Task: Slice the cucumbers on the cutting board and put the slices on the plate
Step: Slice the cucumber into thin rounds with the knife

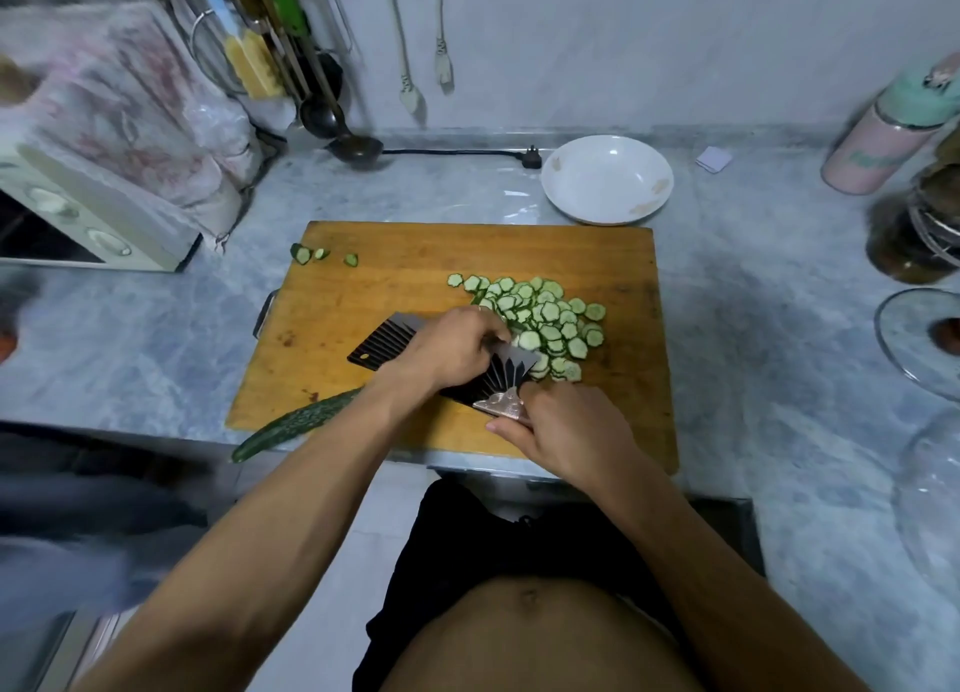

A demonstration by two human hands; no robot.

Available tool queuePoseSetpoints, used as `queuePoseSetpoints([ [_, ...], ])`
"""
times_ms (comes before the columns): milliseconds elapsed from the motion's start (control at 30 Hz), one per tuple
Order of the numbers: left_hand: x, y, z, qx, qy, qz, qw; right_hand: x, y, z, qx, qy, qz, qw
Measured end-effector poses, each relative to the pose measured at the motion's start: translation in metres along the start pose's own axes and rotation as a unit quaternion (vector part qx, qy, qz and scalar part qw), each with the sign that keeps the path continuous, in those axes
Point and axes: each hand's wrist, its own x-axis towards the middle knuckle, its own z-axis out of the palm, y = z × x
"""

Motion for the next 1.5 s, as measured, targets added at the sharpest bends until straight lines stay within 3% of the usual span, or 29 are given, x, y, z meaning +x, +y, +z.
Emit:
queuePoseSetpoints([
  [67,-0.003,-0.004,0.002,-0.017,0.020,-0.024,0.999,-0.002,-0.001,0.002,0.000,0.007,0.003,1.000],
  [167,-0.019,-0.008,0.001,-0.073,0.128,-0.017,0.989,-0.005,0.003,0.003,0.012,0.012,0.020,1.000],
  [333,-0.055,-0.014,-0.004,-0.146,0.304,-0.029,0.941,-0.007,0.004,-0.001,0.045,0.012,0.066,0.997],
  [467,-0.080,-0.028,0.010,-0.158,0.382,-0.102,0.905,-0.005,0.004,0.002,0.093,0.013,0.102,0.990],
  [600,-0.094,-0.056,0.033,-0.116,0.317,-0.211,0.917,-0.002,0.004,0.001,0.164,0.006,0.138,0.977],
  [800,-0.089,-0.072,0.052,-0.030,0.193,-0.144,0.970,0.003,0.002,0.004,0.296,0.026,0.134,0.945],
  [1000,-0.079,-0.067,0.060,0.008,0.237,-0.132,0.962,0.004,-0.006,-0.006,0.372,-0.023,0.142,0.917],
  [1501,-0.083,-0.064,0.082,0.039,0.276,-0.112,0.954,-0.006,-0.026,-0.003,0.304,-0.055,0.076,0.948],
])
